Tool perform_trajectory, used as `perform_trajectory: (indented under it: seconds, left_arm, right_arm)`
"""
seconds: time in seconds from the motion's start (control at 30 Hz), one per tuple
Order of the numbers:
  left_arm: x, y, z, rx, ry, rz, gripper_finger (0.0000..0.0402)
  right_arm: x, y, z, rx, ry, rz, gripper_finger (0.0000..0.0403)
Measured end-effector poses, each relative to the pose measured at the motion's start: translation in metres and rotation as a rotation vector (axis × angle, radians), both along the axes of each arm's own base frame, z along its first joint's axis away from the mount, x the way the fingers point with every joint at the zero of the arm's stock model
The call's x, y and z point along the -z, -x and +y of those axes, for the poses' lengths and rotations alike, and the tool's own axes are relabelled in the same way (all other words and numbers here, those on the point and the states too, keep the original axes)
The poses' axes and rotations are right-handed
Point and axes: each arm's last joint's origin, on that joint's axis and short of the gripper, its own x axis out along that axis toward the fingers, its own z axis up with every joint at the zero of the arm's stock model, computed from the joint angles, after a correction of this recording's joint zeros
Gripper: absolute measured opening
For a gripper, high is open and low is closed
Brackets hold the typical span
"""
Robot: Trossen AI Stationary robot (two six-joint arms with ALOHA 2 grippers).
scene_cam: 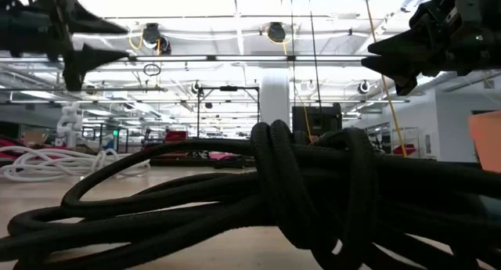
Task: Pick and place USB-C Cables
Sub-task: Put the white charger cable into the orange bin
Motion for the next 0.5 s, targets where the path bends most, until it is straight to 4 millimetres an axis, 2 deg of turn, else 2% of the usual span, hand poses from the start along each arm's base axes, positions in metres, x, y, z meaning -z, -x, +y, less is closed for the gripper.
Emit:
perform_trajectory:
  seconds: [0.1, 0.2, 0.5]
  left_arm:
    - [-0.017, -0.002, -0.001, -0.003, -0.082, 0.013, 0.0198]
    - [-0.026, -0.004, -0.002, -0.019, -0.137, 0.073, 0.0198]
    - [-0.037, -0.01, 0.003, -0.028, -0.076, 0.21, 0.0198]
  right_arm:
    - [0.0, 0.0, 0.0, 0.0, 0.0, 0.0, 0.0153]
    - [0.0, 0.0, 0.0, 0.0, 0.0, 0.0, 0.0153]
    - [0.0, 0.0, 0.0, 0.0, 0.0, 0.0, 0.0153]
